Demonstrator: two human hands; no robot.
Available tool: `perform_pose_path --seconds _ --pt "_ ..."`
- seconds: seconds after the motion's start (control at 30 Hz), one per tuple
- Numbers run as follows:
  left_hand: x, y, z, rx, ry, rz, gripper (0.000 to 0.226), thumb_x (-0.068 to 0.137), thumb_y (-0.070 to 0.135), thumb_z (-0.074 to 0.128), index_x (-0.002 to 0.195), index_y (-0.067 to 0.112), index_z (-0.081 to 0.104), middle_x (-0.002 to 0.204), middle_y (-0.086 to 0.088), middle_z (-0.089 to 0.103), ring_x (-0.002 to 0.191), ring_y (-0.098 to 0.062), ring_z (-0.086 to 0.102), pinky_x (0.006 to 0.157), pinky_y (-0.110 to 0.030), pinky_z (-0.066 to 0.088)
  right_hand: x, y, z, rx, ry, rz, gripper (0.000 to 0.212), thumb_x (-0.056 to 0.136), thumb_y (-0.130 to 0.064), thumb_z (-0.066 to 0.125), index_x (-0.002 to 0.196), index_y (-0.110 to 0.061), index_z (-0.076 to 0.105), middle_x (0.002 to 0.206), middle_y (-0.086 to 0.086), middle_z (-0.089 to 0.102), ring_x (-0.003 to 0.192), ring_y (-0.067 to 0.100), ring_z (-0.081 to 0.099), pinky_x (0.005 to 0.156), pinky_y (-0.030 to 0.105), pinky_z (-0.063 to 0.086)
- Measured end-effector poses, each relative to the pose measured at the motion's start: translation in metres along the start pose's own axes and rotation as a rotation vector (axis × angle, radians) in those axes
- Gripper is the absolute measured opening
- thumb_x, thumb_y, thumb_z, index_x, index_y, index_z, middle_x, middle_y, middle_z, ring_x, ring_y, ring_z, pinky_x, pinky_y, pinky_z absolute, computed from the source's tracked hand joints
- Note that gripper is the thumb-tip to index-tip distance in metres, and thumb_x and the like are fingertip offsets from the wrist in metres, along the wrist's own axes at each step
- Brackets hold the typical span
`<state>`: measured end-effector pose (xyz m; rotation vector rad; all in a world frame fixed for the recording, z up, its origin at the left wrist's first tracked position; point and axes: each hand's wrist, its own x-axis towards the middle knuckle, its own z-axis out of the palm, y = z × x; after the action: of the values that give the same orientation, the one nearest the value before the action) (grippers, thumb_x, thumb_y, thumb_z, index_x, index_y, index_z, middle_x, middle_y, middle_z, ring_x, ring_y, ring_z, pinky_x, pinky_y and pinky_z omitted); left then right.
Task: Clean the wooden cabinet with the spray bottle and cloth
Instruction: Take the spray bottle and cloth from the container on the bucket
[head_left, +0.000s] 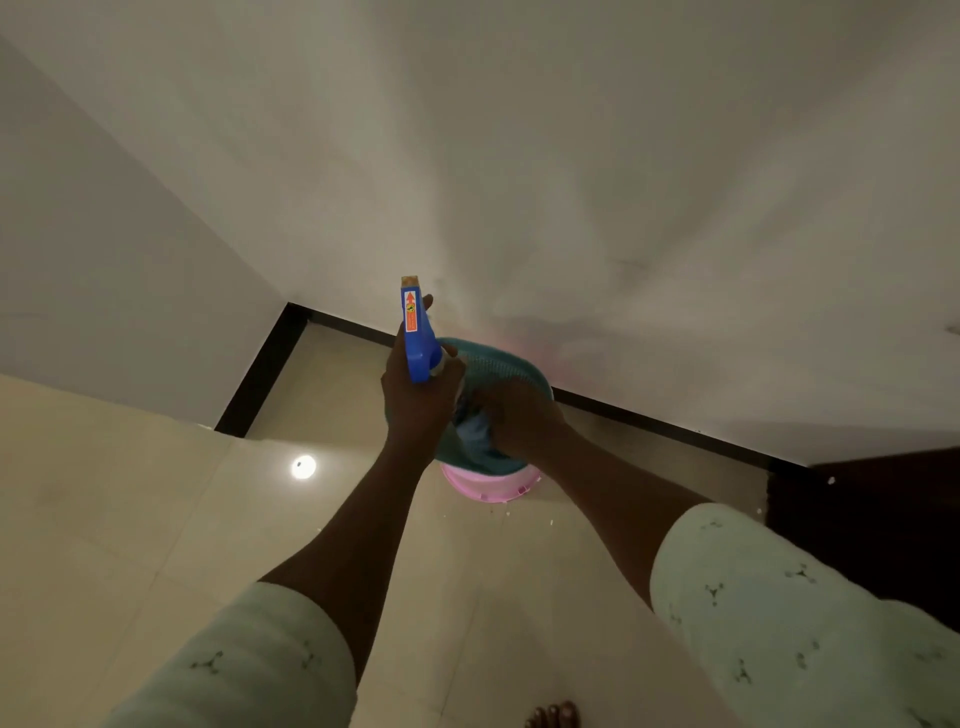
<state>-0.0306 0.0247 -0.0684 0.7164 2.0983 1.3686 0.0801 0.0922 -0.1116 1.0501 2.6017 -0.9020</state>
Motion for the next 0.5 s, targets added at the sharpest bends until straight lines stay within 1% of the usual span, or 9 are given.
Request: perform_pose_path --seconds 0.07,0.13,0.17,0.23,0.33,0.37,0.43,0.47,0.5 --pt "-0.006 0.007 -0.003 -0.010 0.006 -0.007 0.048 0.075 0.016 0.066 0.118 0.003 0.050 0.080 -0.005 0.061 0.077 -0.025 0.062 0.078 -0.043 0.057 -0.013 -0.001 -0.018 0.059 0.179 -0.035 0.024 0.081 -0.028 0.052 0.097 -0.013 0.060 0.088 0.008 0.066 0.087 0.030 0.063 0.077 0.037 0.053" --pt "-0.011 0.019 -0.004 -0.014 0.018 -0.001 0.047 0.077 0.010 0.066 0.120 0.002 0.049 0.076 0.000 0.058 0.073 -0.020 0.059 0.076 -0.041 0.055 -0.025 0.001 -0.038 0.296 0.329 0.040 0.019 0.079 -0.031 0.053 0.087 -0.014 0.053 0.074 0.004 0.060 0.072 0.025 0.059 0.062 0.032 0.049" --pt "-0.015 0.029 -0.004 -0.008 0.025 0.004 0.047 0.078 0.009 0.066 0.121 0.003 0.048 0.073 0.002 0.056 0.071 -0.017 0.058 0.074 -0.039 0.054 -0.032 0.004 -0.049 0.467 0.387 0.119 0.016 0.083 -0.030 0.056 0.086 -0.014 0.051 0.075 0.002 0.058 0.070 0.020 0.056 0.060 0.028 0.044" --pt "-0.020 0.052 -0.002 0.005 0.038 0.038 0.047 0.077 0.007 0.066 0.121 0.009 0.048 0.072 0.005 0.054 0.068 -0.014 0.056 0.072 -0.034 0.052 -0.045 0.011 -0.074 0.805 0.467 0.287 0.018 0.086 -0.033 0.060 0.088 -0.016 0.054 0.082 -0.001 0.059 0.074 0.016 0.054 0.065 0.026 0.040" --pt "-0.032 0.090 0.007 0.013 0.031 0.163 0.060 0.077 0.005 0.063 0.122 0.039 0.043 0.078 -0.003 0.058 0.073 -0.023 0.058 0.075 -0.026 0.050 -0.065 0.030 -0.101 1.253 0.357 0.345 0.024 0.078 -0.044 0.064 0.082 -0.020 0.062 0.075 0.000 0.063 0.071 0.019 0.060 0.069 0.035 0.044" --pt "-0.038 0.104 0.011 0.012 0.021 0.194 0.063 0.077 0.005 0.063 0.124 0.042 0.042 0.079 -0.009 0.059 0.075 -0.026 0.058 0.075 -0.024 0.049 -0.074 0.036 -0.111 1.372 0.307 0.321 0.020 0.080 -0.038 0.064 0.080 -0.018 0.063 0.073 0.002 0.062 0.069 0.019 0.060 0.068 0.035 0.045" --pt "-0.052 0.129 0.021 0.024 0.006 0.239 0.061 0.077 0.006 0.063 0.127 0.036 0.043 0.081 -0.014 0.060 0.077 -0.027 0.059 0.074 -0.021 0.048 -0.108 0.042 -0.131 1.662 0.199 0.155 0.010 0.087 -0.017 0.061 0.082 -0.009 0.060 0.078 0.008 0.057 0.073 0.019 0.058 0.071 0.030 0.046" --pt "-0.059 0.140 0.026 0.037 0.000 0.260 0.058 0.077 0.007 0.062 0.127 0.032 0.044 0.082 -0.016 0.061 0.077 -0.028 0.060 0.073 -0.019 0.048 -0.133 0.041 -0.145 1.842 0.212 0.070 0.008 0.088 -0.013 0.058 0.087 -0.005 0.056 0.084 0.009 0.053 0.079 0.020 0.056 0.078 0.025 0.045" --pt "-0.062 0.148 0.030 0.053 -0.004 0.278 0.055 0.077 0.008 0.062 0.126 0.028 0.045 0.083 -0.017 0.061 0.077 -0.030 0.060 0.071 -0.017 0.048 -0.141 0.043 -0.152 2.018 0.247 0.092 0.012 0.091 -0.017 0.054 0.092 -0.006 0.055 0.091 0.008 0.050 0.085 0.020 0.057 0.086 0.022 0.041"
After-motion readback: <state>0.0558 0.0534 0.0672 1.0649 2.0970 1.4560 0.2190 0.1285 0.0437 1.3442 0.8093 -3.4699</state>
